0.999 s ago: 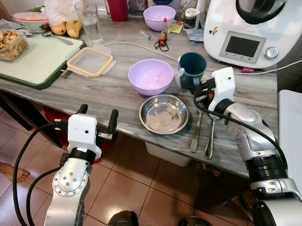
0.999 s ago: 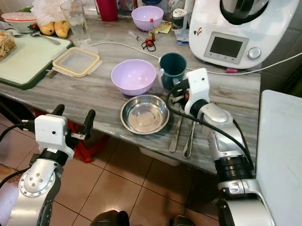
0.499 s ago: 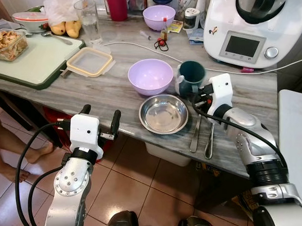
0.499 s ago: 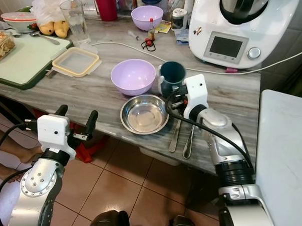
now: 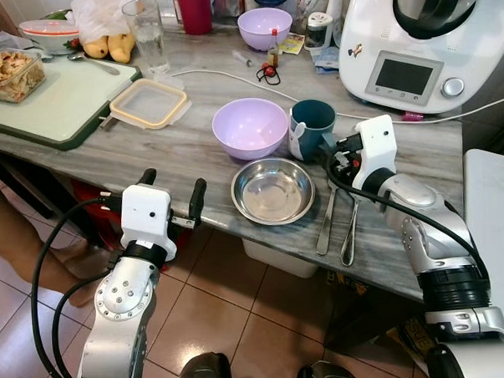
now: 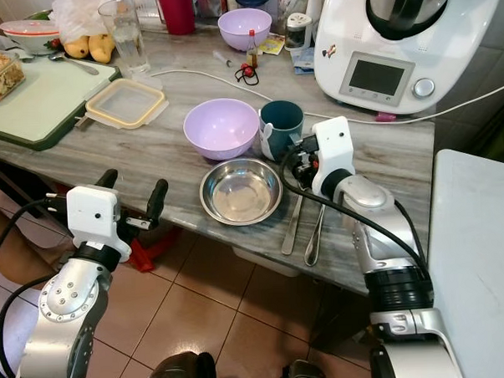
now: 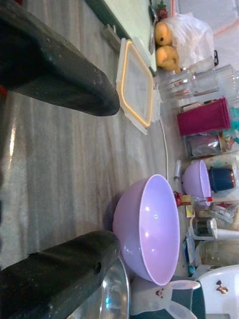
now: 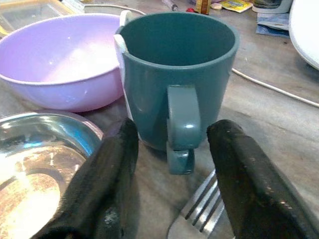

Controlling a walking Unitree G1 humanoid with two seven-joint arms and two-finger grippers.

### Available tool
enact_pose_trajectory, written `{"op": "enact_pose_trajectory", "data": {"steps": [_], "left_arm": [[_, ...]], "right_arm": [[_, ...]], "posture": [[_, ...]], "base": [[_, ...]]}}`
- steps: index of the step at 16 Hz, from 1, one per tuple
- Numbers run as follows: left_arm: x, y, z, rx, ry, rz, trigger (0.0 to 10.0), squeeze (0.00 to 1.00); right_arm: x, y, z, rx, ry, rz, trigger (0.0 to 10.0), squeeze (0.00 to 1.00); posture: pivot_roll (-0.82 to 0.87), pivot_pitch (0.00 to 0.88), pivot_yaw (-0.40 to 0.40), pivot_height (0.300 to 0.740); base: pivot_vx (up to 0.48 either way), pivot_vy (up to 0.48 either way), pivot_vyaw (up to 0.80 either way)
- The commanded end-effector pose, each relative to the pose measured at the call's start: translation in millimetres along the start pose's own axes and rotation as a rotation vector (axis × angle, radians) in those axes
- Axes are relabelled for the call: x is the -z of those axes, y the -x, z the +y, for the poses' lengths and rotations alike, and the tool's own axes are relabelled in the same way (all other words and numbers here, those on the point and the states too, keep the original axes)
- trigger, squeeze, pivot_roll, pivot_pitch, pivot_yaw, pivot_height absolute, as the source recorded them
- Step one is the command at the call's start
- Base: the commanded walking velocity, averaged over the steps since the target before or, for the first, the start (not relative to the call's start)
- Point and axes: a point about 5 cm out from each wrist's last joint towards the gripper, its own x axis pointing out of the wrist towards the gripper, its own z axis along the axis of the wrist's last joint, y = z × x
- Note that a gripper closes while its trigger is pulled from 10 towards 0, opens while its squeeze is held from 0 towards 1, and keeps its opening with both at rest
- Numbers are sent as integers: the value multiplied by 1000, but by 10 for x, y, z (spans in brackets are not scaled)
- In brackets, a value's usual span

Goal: Setting the table

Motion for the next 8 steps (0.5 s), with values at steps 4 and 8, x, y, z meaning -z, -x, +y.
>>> {"op": "enact_pose_trajectory", "data": {"steps": [4,8], "left_arm": [[44,2,31,-34,11,16,10000,0],[133,22,110,-140,2,53,10000,0]], "right_arm": [[-213,83,-3,20,38,-73,10000,1000],[-255,266,174,19,84,-182,10000,1000]], "posture": [[47,69,26,740],[28,55,18,740]], "base": [[0,0,0],[0,0,0]]}}
